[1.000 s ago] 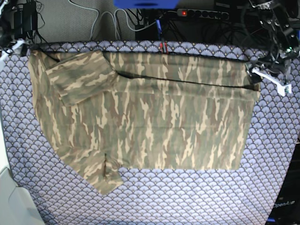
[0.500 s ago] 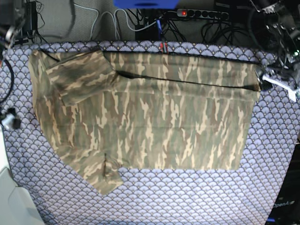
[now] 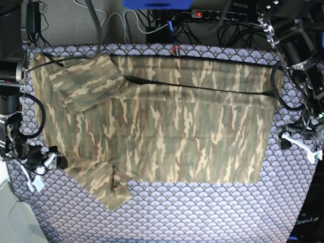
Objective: Fold the T-shirt properly
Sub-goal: 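Move both grippers to the shirt's hem corners and grasp them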
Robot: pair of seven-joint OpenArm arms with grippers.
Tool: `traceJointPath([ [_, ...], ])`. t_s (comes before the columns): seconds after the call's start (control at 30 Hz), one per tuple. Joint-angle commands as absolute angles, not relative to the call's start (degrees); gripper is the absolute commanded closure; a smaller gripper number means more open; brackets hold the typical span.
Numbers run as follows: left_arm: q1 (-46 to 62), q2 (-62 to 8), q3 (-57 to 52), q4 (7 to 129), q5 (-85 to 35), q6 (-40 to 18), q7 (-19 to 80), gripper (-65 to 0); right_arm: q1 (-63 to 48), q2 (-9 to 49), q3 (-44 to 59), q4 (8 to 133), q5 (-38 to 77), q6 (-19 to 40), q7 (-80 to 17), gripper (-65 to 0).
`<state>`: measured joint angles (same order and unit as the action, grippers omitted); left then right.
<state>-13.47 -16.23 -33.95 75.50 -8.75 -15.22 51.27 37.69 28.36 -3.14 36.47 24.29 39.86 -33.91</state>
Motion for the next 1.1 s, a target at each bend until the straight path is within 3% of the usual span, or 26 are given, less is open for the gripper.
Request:
traceJointPath([
  [0.0,-14.64,-17.71,-34.33,76.09,-8.13,-14.99,49.36,-55.3,39.34,29.67,-2.77,37.23,24.75,40.0,-31.69,-37.7],
  [0.27,-14.55,-17.19,-34.24,76.79,-8.22,-14.9,48.22,-55.3,39.08,29.49,-2.59,36.97,21.32,38.73,-24.84,-37.7],
  [0.37,-14.46,-17.1,-34.33,76.7,-8.22,-14.73,48.22,-55.3,38.37,27.82,-2.59,33.01,18.07,35.82,-21.41,-37.7],
  [0.6,-14.46,-17.1,-34.33,77.05,-8.22,-14.81,48.22,-55.3,38.37,26.68,-2.51,25.54,15.08,35.12,-13.85,-37.7],
  [0.77,-14.46,-17.1,-34.33,77.05,-8.22,-14.81,48.22,-55.3,38.37,26.68,-2.51,25.54,15.08,29.32,-12.18,-37.7],
  [1.07,-14.46,-17.01,-34.24,77.05,-8.48,-14.81,48.22,-55.3,38.11,25.89,-2.86,25.36,14.99,28.97,-12.26,-37.7],
])
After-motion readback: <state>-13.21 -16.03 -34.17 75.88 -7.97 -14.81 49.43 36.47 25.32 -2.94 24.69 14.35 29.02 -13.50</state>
